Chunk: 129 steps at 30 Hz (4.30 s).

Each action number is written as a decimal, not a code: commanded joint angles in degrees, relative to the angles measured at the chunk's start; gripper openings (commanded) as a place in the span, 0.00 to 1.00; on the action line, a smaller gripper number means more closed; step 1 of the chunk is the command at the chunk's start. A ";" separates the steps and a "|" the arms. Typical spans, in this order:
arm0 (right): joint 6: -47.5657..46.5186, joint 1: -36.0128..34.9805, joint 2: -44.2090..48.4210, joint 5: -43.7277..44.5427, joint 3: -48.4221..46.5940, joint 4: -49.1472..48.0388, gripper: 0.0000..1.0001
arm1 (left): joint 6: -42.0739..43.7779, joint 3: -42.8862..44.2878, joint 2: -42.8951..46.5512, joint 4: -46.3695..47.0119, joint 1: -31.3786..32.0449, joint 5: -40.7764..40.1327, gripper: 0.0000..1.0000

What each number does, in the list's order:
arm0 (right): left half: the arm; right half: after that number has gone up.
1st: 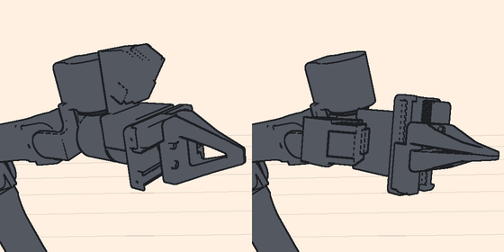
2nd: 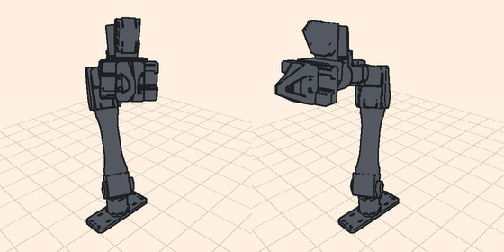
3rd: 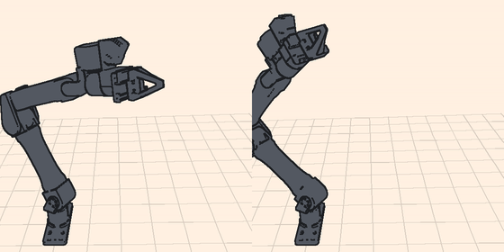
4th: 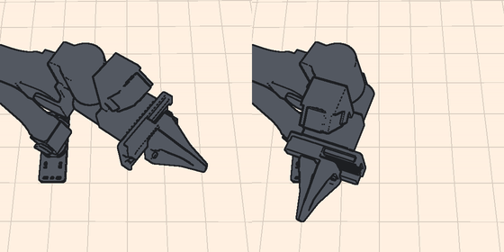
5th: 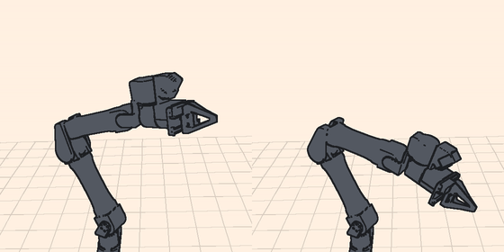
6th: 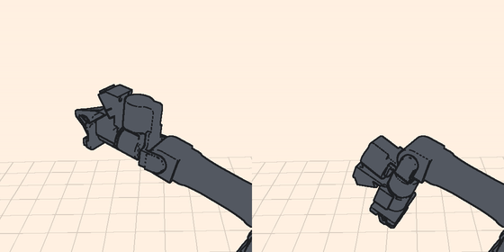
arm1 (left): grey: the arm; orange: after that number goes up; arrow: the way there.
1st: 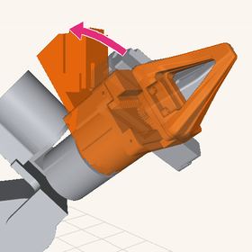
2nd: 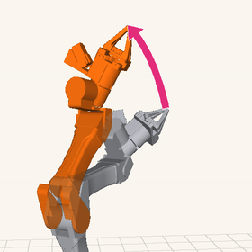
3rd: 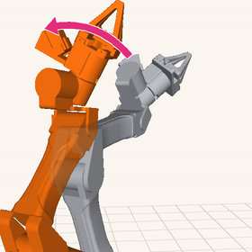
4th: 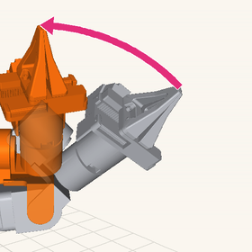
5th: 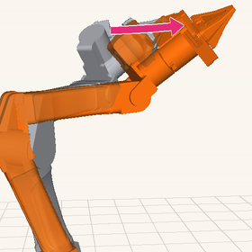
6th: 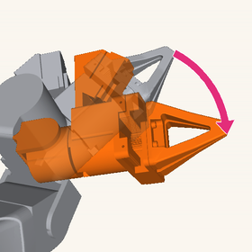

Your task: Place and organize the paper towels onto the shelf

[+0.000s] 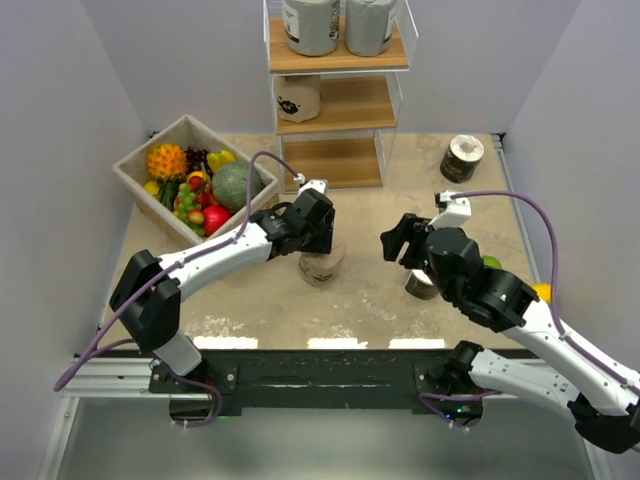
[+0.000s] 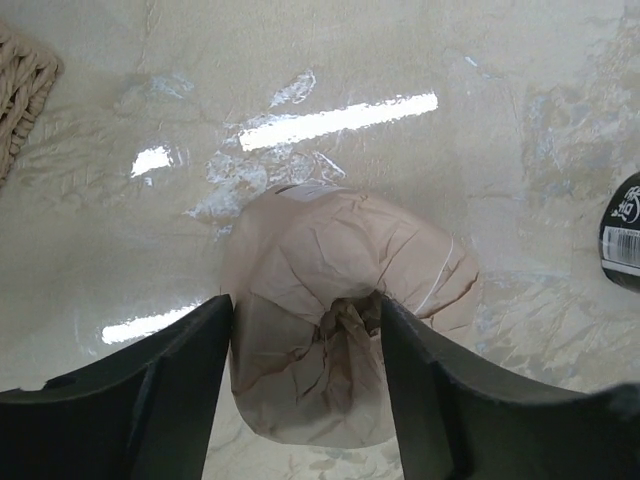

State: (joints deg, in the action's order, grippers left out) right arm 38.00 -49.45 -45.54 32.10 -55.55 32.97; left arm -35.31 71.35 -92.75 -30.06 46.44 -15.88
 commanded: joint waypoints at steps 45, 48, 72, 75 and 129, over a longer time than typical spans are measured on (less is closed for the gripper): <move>8.49 0.58 -45.51 -9.42 -10.37 -10.30 0.69 | 17.73 -27.58 60.05 4.31 -0.20 -30.96 1.00; 9.55 0.67 -46.57 -9.77 -10.72 -10.38 0.65 | 16.77 -27.06 60.06 3.27 -0.20 -32.98 1.00; 19.21 12.00 -41.21 6.65 -28.72 -23.47 0.36 | 14.92 -26.88 63.04 1.76 -0.20 -36.33 1.00; 19.57 13.23 -43.23 8.50 -33.64 -24.53 0.36 | 14.57 -26.70 63.31 1.50 -0.20 -36.50 1.00; 25.20 18.43 -60.10 18.53 -57.21 -18.72 0.55 | 14.92 -27.14 66.47 2.20 -0.20 -36.85 1.00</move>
State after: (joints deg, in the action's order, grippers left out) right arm 62.04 -31.44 -106.67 48.49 -109.60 18.52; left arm -19.51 43.48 -26.94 -29.67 46.30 -51.27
